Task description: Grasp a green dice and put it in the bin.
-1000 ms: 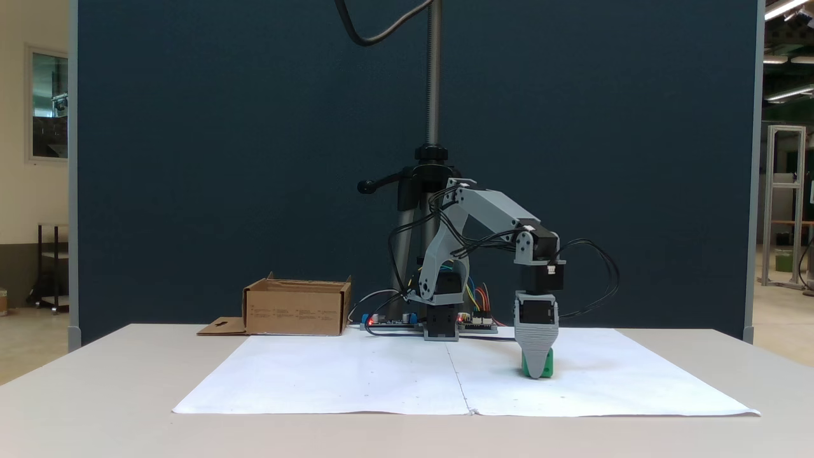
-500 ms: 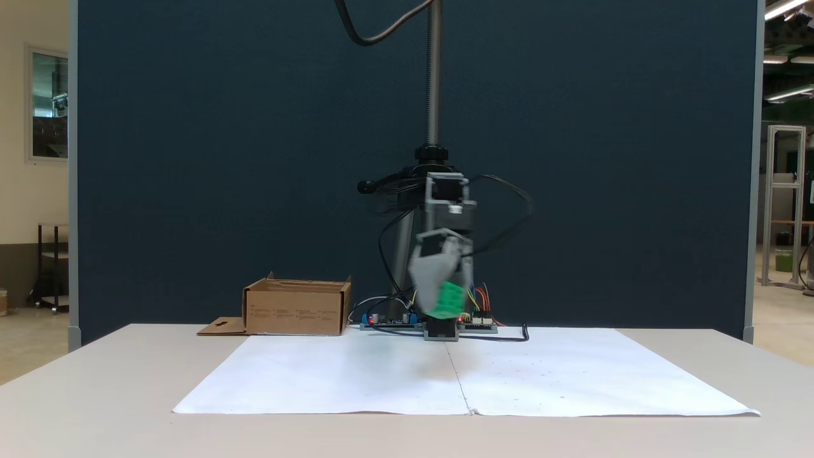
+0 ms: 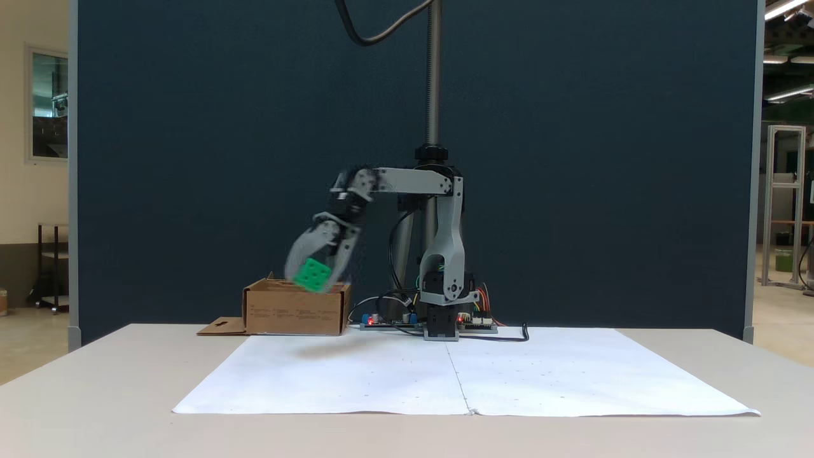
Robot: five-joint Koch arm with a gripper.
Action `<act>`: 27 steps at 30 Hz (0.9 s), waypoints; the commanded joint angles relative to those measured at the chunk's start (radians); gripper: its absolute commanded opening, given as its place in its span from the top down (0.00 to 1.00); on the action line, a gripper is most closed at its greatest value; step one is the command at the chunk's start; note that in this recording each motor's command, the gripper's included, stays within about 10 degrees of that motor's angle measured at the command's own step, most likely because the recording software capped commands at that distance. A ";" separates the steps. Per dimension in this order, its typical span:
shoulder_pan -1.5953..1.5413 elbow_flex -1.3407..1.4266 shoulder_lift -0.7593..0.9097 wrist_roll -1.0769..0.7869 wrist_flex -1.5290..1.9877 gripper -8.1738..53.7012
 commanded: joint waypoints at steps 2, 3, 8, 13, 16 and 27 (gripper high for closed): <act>0.150 -0.098 0.072 -0.104 -0.011 0.67; 0.190 -0.107 0.083 -0.121 0.011 0.67; 0.411 -0.112 0.112 -0.202 0.063 0.67; 0.548 -0.112 0.098 -0.291 0.078 0.67; 0.611 -0.112 0.075 -0.353 0.077 0.67; 0.776 -0.112 -0.109 -0.531 0.025 0.67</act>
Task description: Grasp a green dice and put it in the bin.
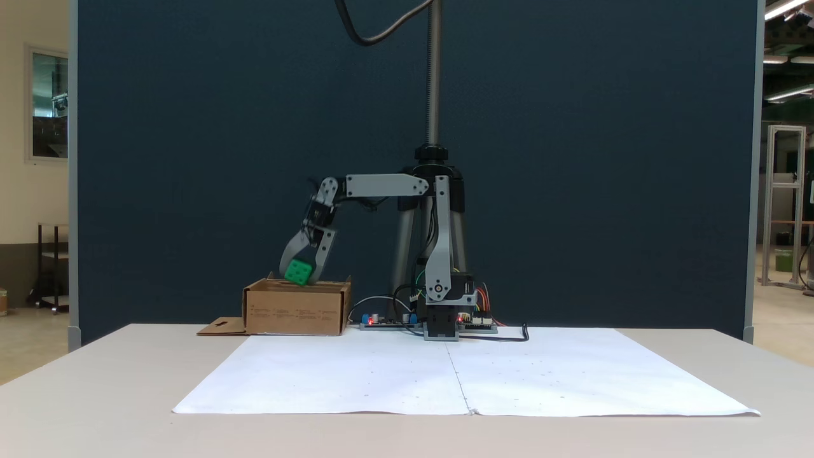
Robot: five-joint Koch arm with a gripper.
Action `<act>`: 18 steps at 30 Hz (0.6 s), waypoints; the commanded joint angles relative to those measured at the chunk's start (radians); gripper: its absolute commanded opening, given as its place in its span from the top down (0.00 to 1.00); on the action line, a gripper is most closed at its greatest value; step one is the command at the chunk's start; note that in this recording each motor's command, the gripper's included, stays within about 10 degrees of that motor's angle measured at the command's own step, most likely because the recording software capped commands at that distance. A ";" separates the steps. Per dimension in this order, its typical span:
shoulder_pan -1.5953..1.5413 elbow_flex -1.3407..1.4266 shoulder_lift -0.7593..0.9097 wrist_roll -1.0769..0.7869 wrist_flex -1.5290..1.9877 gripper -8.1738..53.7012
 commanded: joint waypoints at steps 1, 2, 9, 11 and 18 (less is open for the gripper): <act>0.034 -0.040 -0.008 -0.143 -0.046 0.67; 0.041 -0.040 -0.018 -0.152 -0.046 0.67; 0.049 -0.037 -0.048 -0.163 -0.051 0.29; 0.049 -0.037 -0.046 -0.161 -0.051 0.17; 0.044 -0.038 -0.040 -0.121 -0.077 0.17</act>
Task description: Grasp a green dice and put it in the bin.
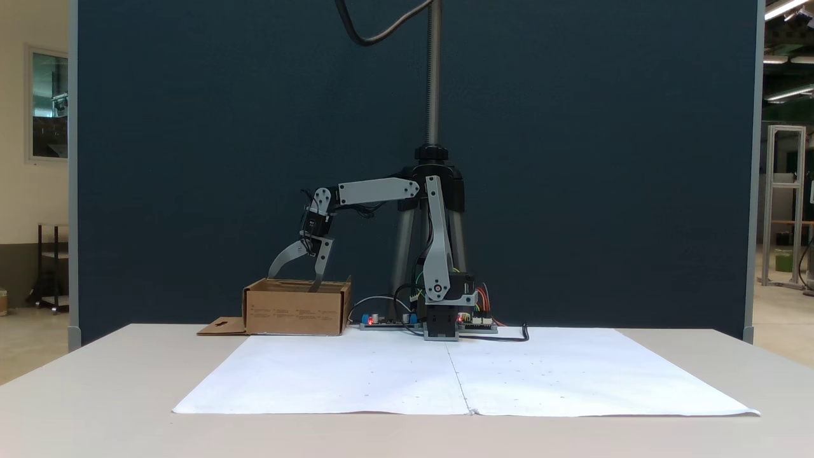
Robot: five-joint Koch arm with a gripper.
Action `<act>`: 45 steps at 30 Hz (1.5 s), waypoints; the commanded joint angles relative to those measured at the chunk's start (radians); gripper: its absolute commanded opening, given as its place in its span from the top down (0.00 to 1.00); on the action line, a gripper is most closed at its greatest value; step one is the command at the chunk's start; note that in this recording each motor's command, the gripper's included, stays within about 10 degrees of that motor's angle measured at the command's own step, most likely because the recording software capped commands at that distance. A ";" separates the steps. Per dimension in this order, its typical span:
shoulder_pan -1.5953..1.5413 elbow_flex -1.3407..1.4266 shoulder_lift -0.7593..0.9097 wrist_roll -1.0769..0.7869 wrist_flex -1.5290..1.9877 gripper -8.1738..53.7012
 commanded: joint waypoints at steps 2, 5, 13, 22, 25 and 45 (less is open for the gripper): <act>0.005 -0.038 0.051 0.009 -0.092 0.17; -0.038 -0.087 0.094 0.167 -0.107 0.17; -0.388 -0.187 0.265 0.436 -0.115 0.17; -0.851 -0.183 0.314 0.433 -0.123 0.17; -0.996 -0.176 0.321 0.433 -0.123 0.17; -1.700 0.341 0.680 0.420 -0.569 0.16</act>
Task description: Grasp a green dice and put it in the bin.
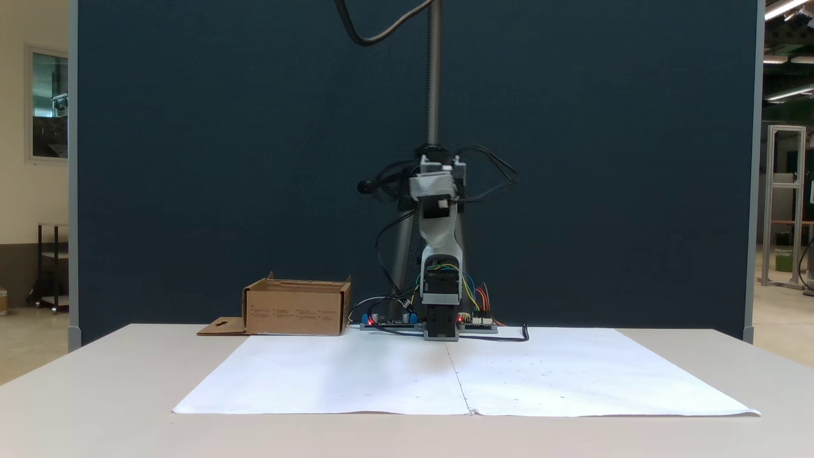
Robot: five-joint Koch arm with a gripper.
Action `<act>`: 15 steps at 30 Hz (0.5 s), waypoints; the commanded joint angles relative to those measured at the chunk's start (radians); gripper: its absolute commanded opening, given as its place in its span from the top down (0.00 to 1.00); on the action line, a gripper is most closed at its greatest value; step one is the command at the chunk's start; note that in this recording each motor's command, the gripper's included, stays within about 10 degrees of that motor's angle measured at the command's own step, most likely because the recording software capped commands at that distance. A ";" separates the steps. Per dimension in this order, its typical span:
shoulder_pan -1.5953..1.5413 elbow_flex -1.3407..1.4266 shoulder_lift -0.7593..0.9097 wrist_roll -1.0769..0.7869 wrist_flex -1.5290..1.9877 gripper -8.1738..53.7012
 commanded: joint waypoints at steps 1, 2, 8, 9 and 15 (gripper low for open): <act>-0.011 0.035 0.091 0.043 -0.162 0.16; -0.011 0.071 0.110 0.040 -0.199 0.16; -0.008 0.314 0.218 -0.075 -0.385 0.15; -0.006 0.356 0.232 -0.094 -0.414 0.15; -0.003 0.607 0.316 -0.100 -0.584 0.15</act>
